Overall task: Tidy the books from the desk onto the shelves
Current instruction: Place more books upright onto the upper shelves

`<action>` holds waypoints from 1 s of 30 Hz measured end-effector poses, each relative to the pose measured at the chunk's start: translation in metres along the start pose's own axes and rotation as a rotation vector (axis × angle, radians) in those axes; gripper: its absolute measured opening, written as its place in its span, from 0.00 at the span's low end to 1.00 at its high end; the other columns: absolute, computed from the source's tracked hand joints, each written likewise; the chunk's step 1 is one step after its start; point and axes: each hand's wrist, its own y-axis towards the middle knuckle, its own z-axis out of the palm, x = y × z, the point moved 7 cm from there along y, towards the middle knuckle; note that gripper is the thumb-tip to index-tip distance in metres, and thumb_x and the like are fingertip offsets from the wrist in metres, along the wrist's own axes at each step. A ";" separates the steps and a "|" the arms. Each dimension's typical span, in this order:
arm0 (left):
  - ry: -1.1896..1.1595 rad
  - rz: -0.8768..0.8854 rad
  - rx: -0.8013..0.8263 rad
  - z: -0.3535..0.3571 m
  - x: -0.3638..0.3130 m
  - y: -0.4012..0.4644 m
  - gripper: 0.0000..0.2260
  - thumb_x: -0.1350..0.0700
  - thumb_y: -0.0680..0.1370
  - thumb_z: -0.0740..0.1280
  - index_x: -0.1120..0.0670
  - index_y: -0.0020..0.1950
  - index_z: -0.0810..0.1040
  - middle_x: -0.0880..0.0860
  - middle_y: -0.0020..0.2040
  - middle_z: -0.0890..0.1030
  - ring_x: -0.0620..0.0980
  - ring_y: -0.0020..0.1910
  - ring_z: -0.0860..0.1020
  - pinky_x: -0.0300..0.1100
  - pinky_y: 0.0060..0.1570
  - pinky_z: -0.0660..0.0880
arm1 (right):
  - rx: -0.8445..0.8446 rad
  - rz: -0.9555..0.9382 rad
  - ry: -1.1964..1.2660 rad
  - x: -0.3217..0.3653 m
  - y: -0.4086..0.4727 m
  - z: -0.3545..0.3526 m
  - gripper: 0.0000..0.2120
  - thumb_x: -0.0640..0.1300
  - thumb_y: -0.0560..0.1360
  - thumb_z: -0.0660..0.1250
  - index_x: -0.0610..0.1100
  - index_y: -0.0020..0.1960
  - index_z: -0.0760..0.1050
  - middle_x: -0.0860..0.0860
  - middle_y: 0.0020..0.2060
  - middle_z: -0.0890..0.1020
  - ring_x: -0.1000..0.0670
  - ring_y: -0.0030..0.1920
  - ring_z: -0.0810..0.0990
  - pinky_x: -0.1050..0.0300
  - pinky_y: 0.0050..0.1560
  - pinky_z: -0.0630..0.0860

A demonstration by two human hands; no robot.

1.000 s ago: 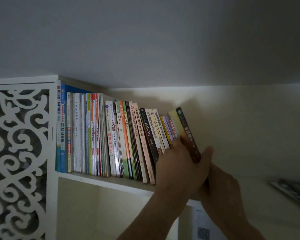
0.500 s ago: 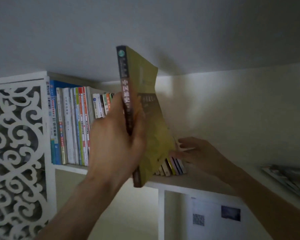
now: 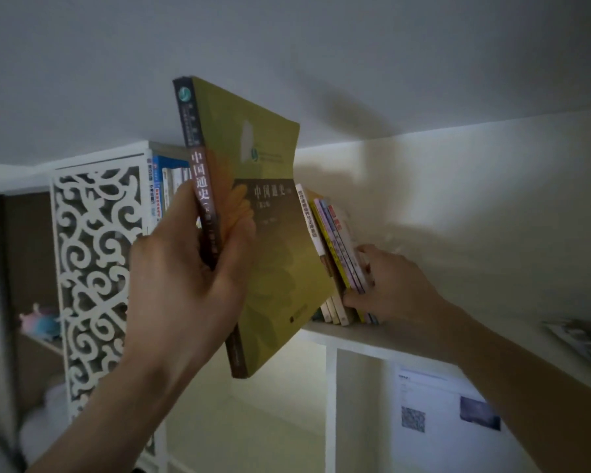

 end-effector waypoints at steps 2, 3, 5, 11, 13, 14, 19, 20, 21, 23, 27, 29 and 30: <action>-0.003 0.000 0.020 0.012 -0.004 0.000 0.05 0.50 0.84 0.65 0.51 0.55 0.76 0.54 0.40 0.81 0.55 0.36 0.80 0.54 0.30 0.78 | -0.112 0.042 -0.094 0.002 -0.002 0.001 0.30 0.65 0.73 0.64 0.46 0.66 0.64 0.48 0.50 0.81 0.45 0.45 0.82 0.52 0.44 0.80; -0.025 -0.009 0.041 0.019 -0.005 0.000 0.06 0.50 0.84 0.65 0.51 0.55 0.75 0.54 0.40 0.81 0.55 0.36 0.81 0.55 0.30 0.79 | -0.162 0.091 -0.098 -0.002 -0.005 -0.001 0.26 0.63 0.76 0.62 0.45 0.64 0.65 0.46 0.48 0.81 0.42 0.44 0.81 0.52 0.43 0.79; -0.060 -0.027 0.070 0.040 -0.005 0.002 0.05 0.51 0.85 0.64 0.51 0.57 0.74 0.53 0.40 0.82 0.54 0.35 0.82 0.55 0.30 0.80 | -0.243 0.182 -0.083 -0.015 -0.010 -0.009 0.21 0.59 0.80 0.59 0.42 0.60 0.68 0.43 0.47 0.81 0.39 0.45 0.81 0.52 0.41 0.75; 0.085 -0.053 0.079 0.134 0.013 0.013 0.13 0.46 0.82 0.56 0.53 0.58 0.71 0.49 0.35 0.79 0.51 0.30 0.79 0.52 0.31 0.80 | -0.413 0.342 0.009 -0.045 -0.039 -0.039 0.20 0.56 0.82 0.58 0.37 0.56 0.68 0.36 0.46 0.81 0.34 0.44 0.82 0.45 0.42 0.77; 0.155 -0.062 0.120 0.165 0.022 0.016 0.13 0.48 0.83 0.57 0.55 0.62 0.70 0.52 0.37 0.80 0.54 0.31 0.80 0.52 0.34 0.81 | -0.449 0.361 -0.033 -0.043 -0.046 -0.044 0.21 0.55 0.82 0.58 0.36 0.56 0.68 0.36 0.44 0.81 0.34 0.42 0.82 0.45 0.41 0.77; 0.208 -0.064 0.137 0.176 0.028 0.016 0.13 0.50 0.83 0.57 0.55 0.65 0.68 0.53 0.38 0.81 0.55 0.32 0.81 0.51 0.35 0.81 | -0.459 0.342 -0.068 -0.039 -0.046 -0.045 0.21 0.56 0.81 0.58 0.36 0.57 0.68 0.36 0.43 0.82 0.34 0.41 0.82 0.46 0.40 0.77; 0.451 -0.083 0.053 0.186 0.045 0.005 0.19 0.47 0.84 0.58 0.55 0.72 0.67 0.49 0.39 0.79 0.51 0.38 0.82 0.44 0.40 0.77 | -0.356 0.249 -0.297 -0.006 -0.043 -0.037 0.23 0.59 0.81 0.54 0.40 0.62 0.67 0.45 0.40 0.83 0.42 0.38 0.84 0.54 0.36 0.74; 0.486 -0.026 -0.011 0.182 0.042 0.004 0.21 0.45 0.84 0.59 0.56 0.73 0.69 0.51 0.44 0.80 0.51 0.43 0.81 0.45 0.44 0.75 | -0.325 0.223 -0.307 -0.001 -0.042 -0.032 0.23 0.60 0.81 0.54 0.41 0.63 0.67 0.47 0.40 0.83 0.43 0.37 0.83 0.54 0.36 0.76; 0.502 0.027 -0.062 0.179 0.042 0.003 0.24 0.45 0.83 0.59 0.58 0.74 0.70 0.53 0.51 0.81 0.52 0.49 0.79 0.47 0.49 0.74 | -0.298 0.197 -0.303 0.005 -0.042 -0.027 0.22 0.60 0.81 0.54 0.43 0.62 0.67 0.48 0.40 0.83 0.44 0.36 0.83 0.54 0.35 0.76; 0.497 0.091 -0.105 0.178 0.050 0.004 0.28 0.46 0.84 0.58 0.60 0.79 0.64 0.58 0.66 0.76 0.56 0.64 0.75 0.53 0.63 0.71 | -0.276 0.119 -0.290 0.017 -0.040 -0.018 0.21 0.61 0.80 0.55 0.44 0.61 0.68 0.48 0.40 0.83 0.44 0.36 0.83 0.55 0.33 0.72; 0.411 0.136 -0.015 0.194 0.078 0.014 0.29 0.50 0.85 0.52 0.60 0.84 0.50 0.58 0.84 0.51 0.52 0.84 0.48 0.56 0.80 0.54 | -0.194 -0.002 -0.044 0.017 -0.035 -0.008 0.22 0.64 0.79 0.58 0.50 0.65 0.66 0.51 0.53 0.82 0.48 0.46 0.82 0.55 0.44 0.77; 0.360 0.149 -0.004 0.199 0.084 0.017 0.29 0.49 0.85 0.51 0.60 0.83 0.49 0.57 0.84 0.48 0.52 0.84 0.45 0.56 0.80 0.52 | -0.013 0.023 0.071 0.007 -0.030 0.003 0.38 0.70 0.72 0.63 0.54 0.75 0.58 0.53 0.64 0.77 0.48 0.57 0.80 0.53 0.57 0.78; 0.338 0.156 0.003 0.200 0.085 0.018 0.29 0.49 0.86 0.51 0.60 0.83 0.49 0.57 0.84 0.47 0.52 0.84 0.45 0.56 0.81 0.51 | 0.061 0.035 0.071 0.001 -0.026 0.009 0.47 0.75 0.68 0.63 0.56 0.78 0.53 0.53 0.66 0.76 0.48 0.60 0.79 0.52 0.59 0.78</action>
